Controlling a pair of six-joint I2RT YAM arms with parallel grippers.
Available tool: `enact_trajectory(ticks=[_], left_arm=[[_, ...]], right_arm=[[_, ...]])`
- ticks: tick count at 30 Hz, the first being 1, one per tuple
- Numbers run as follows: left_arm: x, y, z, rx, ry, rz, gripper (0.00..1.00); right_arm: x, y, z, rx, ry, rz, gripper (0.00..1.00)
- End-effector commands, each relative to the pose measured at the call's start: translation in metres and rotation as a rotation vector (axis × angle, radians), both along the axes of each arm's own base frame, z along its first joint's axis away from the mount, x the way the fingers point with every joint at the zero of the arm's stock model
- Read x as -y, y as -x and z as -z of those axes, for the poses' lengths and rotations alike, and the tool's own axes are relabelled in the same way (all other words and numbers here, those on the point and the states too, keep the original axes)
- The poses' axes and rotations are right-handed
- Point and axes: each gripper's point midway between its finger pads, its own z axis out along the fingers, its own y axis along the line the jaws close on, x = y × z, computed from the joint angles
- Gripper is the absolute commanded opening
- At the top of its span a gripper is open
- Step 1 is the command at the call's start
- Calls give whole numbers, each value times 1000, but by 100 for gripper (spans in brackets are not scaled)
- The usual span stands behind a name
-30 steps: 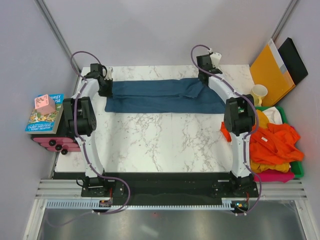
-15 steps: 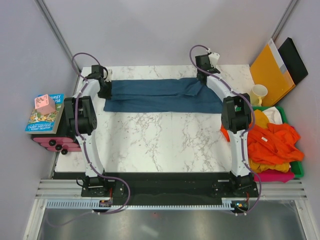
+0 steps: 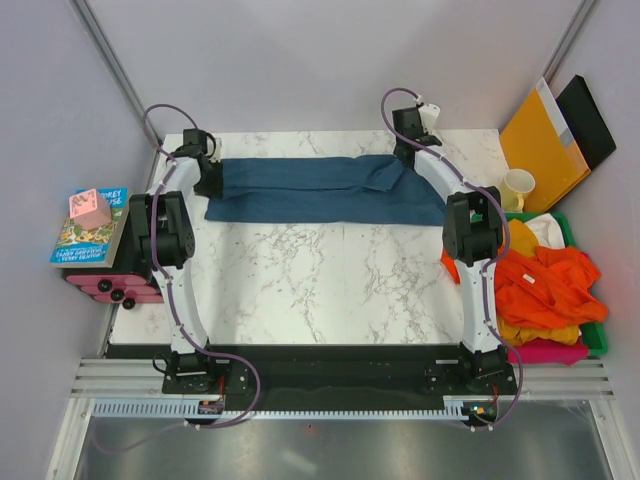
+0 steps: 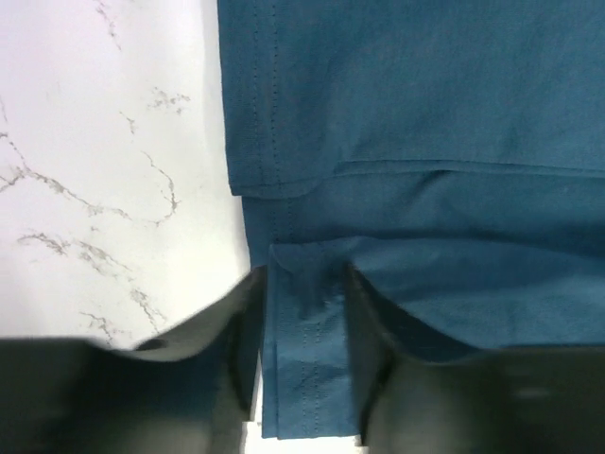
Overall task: Fold and stack the t-shirts
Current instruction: Fold the tshirt
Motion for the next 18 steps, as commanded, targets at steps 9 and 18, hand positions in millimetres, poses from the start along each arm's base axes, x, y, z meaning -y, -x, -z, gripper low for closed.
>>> enact_trajectory(ticks=[9,18], left_arm=[[2,-16,-93,222,34,-42,100],[51,22,-88,172,181,90,93]], right_arm=[[-23,-12,-86,184,-66,-92,57],[-38,65,-89,139,-48,-140,51]])
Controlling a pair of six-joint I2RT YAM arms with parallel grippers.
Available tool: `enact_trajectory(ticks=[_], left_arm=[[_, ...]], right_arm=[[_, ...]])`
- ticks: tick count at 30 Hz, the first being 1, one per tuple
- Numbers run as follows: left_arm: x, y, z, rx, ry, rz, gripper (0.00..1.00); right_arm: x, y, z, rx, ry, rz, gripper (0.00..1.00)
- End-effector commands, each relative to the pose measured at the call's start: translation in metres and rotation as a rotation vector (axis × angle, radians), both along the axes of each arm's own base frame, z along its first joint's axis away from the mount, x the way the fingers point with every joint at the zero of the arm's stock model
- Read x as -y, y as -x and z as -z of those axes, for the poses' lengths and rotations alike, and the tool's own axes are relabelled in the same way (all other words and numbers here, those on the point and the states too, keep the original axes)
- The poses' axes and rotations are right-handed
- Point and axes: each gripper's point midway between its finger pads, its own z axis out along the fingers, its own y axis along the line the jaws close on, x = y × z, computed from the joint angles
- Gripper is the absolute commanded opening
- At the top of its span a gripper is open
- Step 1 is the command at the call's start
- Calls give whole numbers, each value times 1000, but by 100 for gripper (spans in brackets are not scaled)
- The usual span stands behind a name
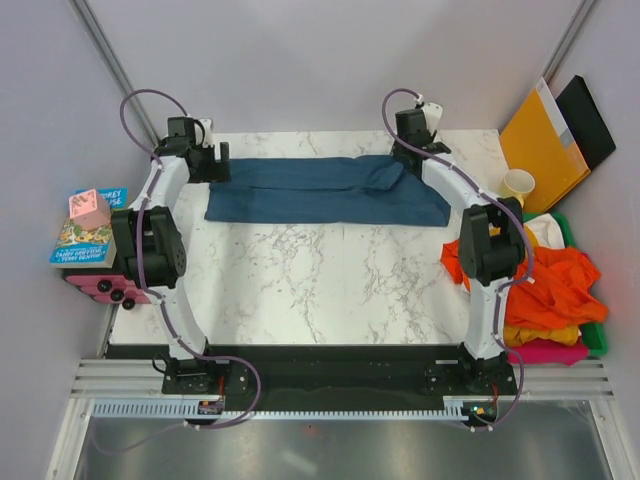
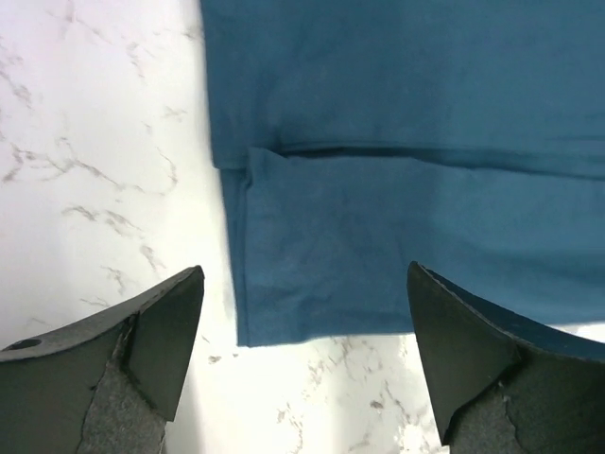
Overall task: Fold and stack the t-shirts
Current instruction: Fold the tshirt
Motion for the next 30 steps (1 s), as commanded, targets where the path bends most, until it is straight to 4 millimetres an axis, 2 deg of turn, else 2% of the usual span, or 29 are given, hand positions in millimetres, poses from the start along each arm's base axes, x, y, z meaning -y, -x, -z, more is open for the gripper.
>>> enact_trajectory(ticks=[1,3,4,5,6,7,9,10,11,13,18,22,24,28,30], left_arm=[[37,18,3,-15,96,95,90],[45,25,18,-52,95,124,83],[48,28,27,-75,104,132,64],[52,31,32,-90,116,140,56],[54,31,37,-101,118,143,42],[54,33,48,-129,121,138,33],[58,33,57,-152,129,146,22],[59,35,60,-168,127,146,11],[59,34,65,-180,125,144,7],[59,34,68,-189,119,146,3],[57,37,78,-217,109,147,2],[57,40,86,-239,108,144,2],[57,40,86,-241,111,142,2],[57,42,87,-244,109,143,2],[57,43,87,-247,111,143,2]], right_arm=[[-15,43,-35,63,-24,-35,49],[-19,57,-24,34,-35,-45,31],[-18,69,-15,15,-30,-42,9],[-19,75,-10,7,-24,-39,0],[-21,80,-3,-7,-19,-40,0],[-21,85,8,-31,-17,-41,0],[-21,90,19,-56,-16,-34,0],[-20,91,29,-75,-10,-31,0],[-20,91,33,-84,-11,-30,0],[-21,91,48,-113,-5,-28,0],[-31,81,72,-155,-24,-42,0],[-47,60,89,-179,-47,-67,0],[-56,52,91,-175,-53,-86,0],[-83,19,74,-97,-49,-135,0],[-96,12,66,-69,-46,-158,0]])
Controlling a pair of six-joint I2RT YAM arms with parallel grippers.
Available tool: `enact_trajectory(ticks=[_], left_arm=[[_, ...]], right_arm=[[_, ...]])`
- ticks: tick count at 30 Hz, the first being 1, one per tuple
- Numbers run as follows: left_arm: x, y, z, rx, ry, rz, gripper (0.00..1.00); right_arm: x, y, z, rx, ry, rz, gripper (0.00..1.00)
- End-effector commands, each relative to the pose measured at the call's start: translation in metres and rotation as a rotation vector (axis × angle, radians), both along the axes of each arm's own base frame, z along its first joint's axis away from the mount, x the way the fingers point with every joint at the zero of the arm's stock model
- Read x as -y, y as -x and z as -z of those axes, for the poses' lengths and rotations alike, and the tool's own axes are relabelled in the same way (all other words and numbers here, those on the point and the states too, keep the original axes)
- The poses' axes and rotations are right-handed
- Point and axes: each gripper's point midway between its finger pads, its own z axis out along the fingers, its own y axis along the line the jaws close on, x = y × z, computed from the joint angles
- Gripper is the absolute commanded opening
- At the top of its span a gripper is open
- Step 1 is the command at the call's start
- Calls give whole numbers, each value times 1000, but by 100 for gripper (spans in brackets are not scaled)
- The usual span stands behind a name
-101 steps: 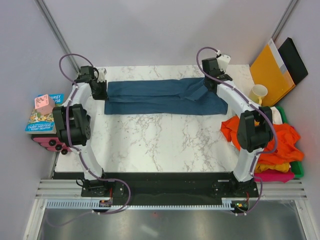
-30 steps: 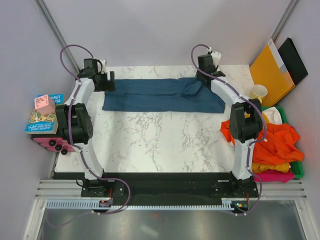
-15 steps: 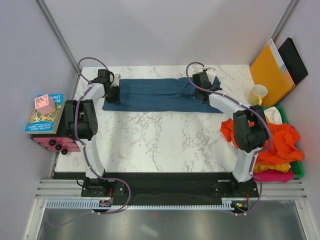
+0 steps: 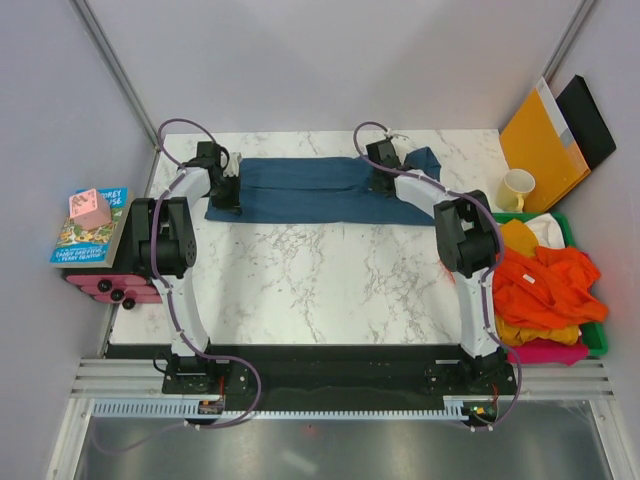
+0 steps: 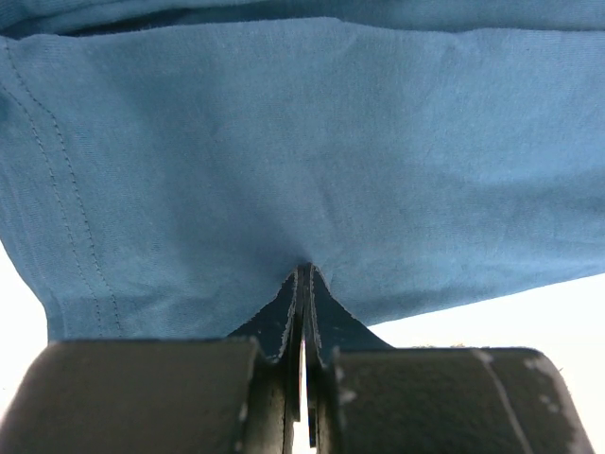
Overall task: Fold and stack the t-shirts
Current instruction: Fold the tshirt
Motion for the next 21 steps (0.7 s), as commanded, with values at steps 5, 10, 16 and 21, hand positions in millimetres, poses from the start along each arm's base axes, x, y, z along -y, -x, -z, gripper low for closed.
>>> enact_trajectory(ticks=[5,10,16,21], left_arm=[[-1,-5,-4,11,-2,4,7],[-2,-7,-4,15,-9,12,21],[6,-23,-50,159,39,22,55],[9,-39,-74,235,60,24,61]], right_arm=[[-60,-68,-28,128,-60,-70,10],[-60,-76,-19,104,-40,-73,21],[-61,-35,-128,323,-90,-88,29],[-68,10,-153,331,-99,-97,34]])
